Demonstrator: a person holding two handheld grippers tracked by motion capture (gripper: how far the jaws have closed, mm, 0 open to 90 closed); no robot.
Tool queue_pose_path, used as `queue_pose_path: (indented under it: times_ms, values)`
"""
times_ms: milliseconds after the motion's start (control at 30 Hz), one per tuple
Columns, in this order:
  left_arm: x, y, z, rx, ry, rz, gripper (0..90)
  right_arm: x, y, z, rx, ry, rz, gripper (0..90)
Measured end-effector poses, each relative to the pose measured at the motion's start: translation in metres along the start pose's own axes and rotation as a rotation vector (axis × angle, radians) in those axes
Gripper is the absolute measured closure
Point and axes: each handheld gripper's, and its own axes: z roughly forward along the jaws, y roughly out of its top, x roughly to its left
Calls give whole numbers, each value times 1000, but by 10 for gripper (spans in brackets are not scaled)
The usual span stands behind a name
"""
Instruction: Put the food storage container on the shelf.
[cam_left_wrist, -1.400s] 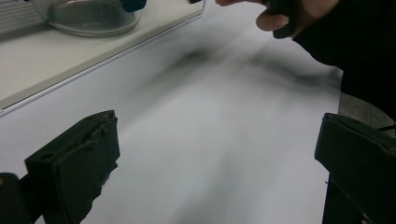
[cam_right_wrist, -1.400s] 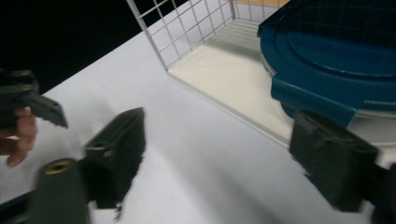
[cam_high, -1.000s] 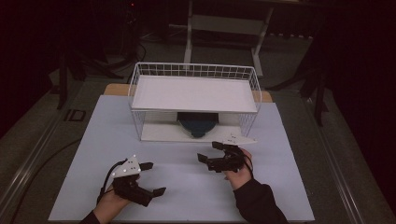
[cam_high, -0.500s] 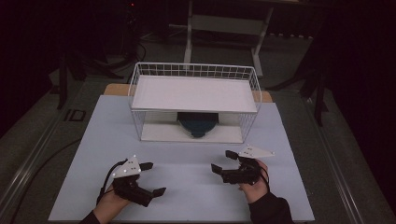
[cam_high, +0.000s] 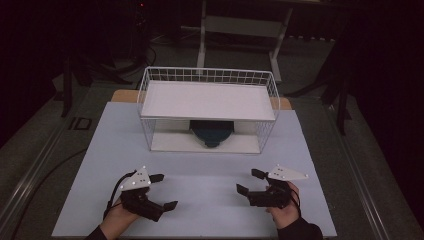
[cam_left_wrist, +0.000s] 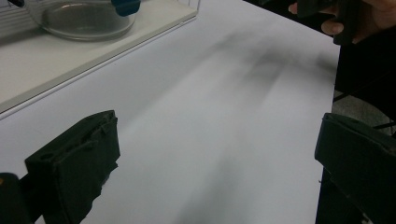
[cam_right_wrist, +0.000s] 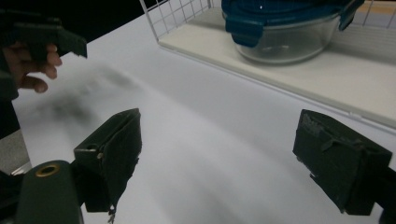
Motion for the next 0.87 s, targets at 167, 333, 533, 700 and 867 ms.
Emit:
queue_pose_path:
  times_ms: [167, 333, 533, 700, 867]
  values:
    - [0, 0, -1, -7, -1, -3, 3, -2, -10, -3, 20, 13, -3, 150]
    - [0, 1, -2, -8, 0, 4, 2, -3, -15, -6, 31, 14, -2, 150]
    - [0, 0, -1, -8, -6, 5, 3, -4, -25, -5, 81, 37, -31, 151]
    - [-1, 0, 0, -6, -9, 12, 3, -7, -28, -3, 96, 45, -14, 151]
    - [-1, 1, -2, -17, -9, 13, 3, -8, -30, 0, 111, 38, -29, 151]
